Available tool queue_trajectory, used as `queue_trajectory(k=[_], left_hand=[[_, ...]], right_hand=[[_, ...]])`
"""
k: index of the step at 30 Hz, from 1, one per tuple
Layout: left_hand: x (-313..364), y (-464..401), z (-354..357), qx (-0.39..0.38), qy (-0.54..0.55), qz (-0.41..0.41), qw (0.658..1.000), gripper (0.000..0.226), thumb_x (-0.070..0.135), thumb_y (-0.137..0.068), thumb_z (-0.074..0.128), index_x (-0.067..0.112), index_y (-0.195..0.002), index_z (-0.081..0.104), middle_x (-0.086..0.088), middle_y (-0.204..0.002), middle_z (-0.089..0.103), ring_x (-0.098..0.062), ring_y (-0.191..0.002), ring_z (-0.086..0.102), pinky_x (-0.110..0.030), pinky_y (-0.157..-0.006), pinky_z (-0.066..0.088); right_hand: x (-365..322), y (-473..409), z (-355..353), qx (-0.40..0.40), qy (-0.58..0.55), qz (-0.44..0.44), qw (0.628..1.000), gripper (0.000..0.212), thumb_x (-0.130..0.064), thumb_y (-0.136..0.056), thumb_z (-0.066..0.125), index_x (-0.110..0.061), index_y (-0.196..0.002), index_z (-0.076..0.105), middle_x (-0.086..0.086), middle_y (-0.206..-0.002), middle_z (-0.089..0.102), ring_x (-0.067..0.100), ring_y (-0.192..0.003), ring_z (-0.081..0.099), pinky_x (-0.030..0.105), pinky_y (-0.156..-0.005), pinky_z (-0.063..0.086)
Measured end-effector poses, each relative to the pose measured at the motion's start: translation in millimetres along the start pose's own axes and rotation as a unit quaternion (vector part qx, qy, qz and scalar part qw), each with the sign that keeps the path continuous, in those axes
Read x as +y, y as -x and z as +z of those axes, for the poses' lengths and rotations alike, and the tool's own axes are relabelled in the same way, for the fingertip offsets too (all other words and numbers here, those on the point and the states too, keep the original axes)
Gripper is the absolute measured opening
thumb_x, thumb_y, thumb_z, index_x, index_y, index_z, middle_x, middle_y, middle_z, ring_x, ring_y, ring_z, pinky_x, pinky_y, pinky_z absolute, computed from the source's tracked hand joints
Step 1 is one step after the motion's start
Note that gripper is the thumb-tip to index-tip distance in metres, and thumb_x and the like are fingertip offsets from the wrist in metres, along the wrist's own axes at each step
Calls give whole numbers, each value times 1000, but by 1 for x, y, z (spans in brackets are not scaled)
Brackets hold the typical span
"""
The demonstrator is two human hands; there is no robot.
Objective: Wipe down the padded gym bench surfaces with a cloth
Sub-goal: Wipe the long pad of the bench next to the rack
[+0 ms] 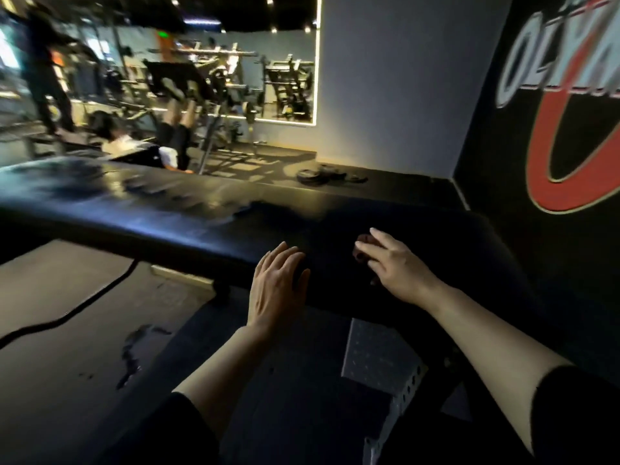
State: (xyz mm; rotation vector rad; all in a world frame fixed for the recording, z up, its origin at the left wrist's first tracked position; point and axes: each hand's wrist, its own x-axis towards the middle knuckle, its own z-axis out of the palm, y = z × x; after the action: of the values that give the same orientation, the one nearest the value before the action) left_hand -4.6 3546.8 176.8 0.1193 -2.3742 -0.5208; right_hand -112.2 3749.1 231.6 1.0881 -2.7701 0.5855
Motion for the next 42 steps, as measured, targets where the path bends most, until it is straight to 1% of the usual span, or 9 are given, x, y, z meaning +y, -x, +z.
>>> queue_trajectory(k=[6,9,12,18,25,33,36,40,42], left_hand=[[-31,22,-28,12,-60,-67,996,37,23,-95,54,13,-131,56,-8,-139,52,-24,-135,40,-43,-112,31],[-46,18,-41,1,-53,-81,995,40,24,-94,55,14,-133,54,-8,-142,48,-23,-138,36,-44,-114,28],[-67,19,-56,1,-51,-89,995,44,24,-93,57,14,-135,51,-8,-145,45,-21,-139,33,-43,-115,26],[-99,10,-65,31,-41,-111,992,43,21,-95,54,12,-137,49,-10,-145,44,-24,-137,37,-44,-114,29],[-130,12,-74,25,-43,-136,989,45,25,-94,55,14,-137,49,-8,-146,43,-23,-135,38,-46,-112,31],[-150,-11,-71,38,-51,-179,982,44,15,-92,56,5,-135,49,-16,-141,47,-31,-129,46,-42,-110,34],[-161,-16,-73,55,-88,-182,978,40,23,-93,55,6,-129,56,-16,-138,50,-33,-124,49,-47,-107,37],[-170,-22,-70,68,-126,-216,966,49,42,-92,43,11,-124,61,-13,-136,53,-31,-123,51,-46,-111,32],[-170,-27,-60,93,-150,-229,957,53,46,-89,37,11,-120,63,-11,-130,59,-29,-119,54,-38,-112,25]], right_hand=[[-74,-28,37,-45,-5,-137,990,43,-13,-98,48,-20,-141,47,1,-159,16,24,-145,16,34,-119,16],[-70,-50,31,-49,-13,-81,995,44,-11,-99,46,-22,-141,46,3,-159,16,23,-145,17,27,-116,13],[-69,-56,30,-21,-18,7,1000,43,-12,-100,43,-22,-142,45,4,-159,15,27,-143,23,30,-115,20],[-152,-69,71,-59,-10,-166,984,48,-14,-97,49,-22,-144,40,2,-159,14,24,-143,23,30,-115,20],[-137,-122,78,-13,12,-65,998,45,-11,-96,49,-25,-139,49,2,-153,30,24,-137,30,30,-114,23],[-197,-156,106,-86,-3,-288,954,45,-12,-96,50,-20,-140,47,6,-154,29,28,-136,31,29,-113,21],[-170,-206,106,-90,33,-261,960,45,-13,-96,50,-23,-140,47,5,-155,29,27,-136,31,25,-112,16],[-136,-249,105,-53,47,-124,990,48,-13,-96,46,-22,-143,42,9,-154,25,34,-133,29,33,-112,22],[-158,-238,115,-57,28,-194,979,48,-11,-94,47,-19,-141,45,12,-152,28,37,-128,33,34,-110,24]])
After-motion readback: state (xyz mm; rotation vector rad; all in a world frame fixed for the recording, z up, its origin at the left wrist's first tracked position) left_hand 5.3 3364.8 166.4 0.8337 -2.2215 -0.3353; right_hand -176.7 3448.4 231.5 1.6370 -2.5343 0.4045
